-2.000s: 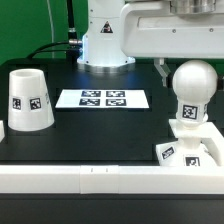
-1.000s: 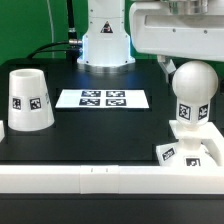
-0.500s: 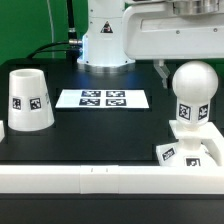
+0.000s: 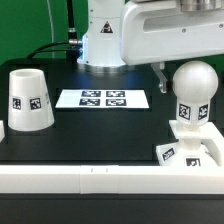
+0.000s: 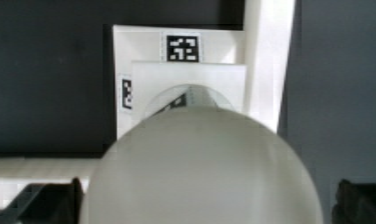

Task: Assemble lamp

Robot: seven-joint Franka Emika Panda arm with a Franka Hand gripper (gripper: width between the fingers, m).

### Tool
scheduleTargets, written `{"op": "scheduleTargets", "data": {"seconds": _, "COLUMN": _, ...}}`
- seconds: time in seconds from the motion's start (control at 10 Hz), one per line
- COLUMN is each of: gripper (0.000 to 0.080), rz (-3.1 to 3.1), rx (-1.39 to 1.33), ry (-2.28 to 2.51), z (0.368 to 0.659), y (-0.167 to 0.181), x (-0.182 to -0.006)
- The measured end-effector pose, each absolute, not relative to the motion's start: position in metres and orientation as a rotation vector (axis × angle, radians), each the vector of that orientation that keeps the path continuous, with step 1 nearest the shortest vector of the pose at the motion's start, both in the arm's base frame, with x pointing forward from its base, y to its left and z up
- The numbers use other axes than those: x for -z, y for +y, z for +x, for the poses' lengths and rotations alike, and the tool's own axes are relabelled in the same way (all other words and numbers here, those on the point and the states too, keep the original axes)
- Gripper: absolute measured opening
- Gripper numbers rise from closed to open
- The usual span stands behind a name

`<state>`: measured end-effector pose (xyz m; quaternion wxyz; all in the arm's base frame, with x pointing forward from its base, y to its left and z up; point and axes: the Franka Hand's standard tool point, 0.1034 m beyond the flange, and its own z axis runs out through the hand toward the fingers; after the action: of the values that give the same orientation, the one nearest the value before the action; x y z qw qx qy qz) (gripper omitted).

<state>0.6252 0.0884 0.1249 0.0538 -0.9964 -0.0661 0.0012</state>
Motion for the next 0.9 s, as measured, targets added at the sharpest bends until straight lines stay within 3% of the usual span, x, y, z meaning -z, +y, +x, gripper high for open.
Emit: {"op": "scheduleTargets", "data": {"seconds": 0.9, "gripper": 0.0698, "rz": -2.857, "rx": 0.031, "ry": -1.12, "z": 0.6268, "y": 0.0878, "x": -0.1237}}
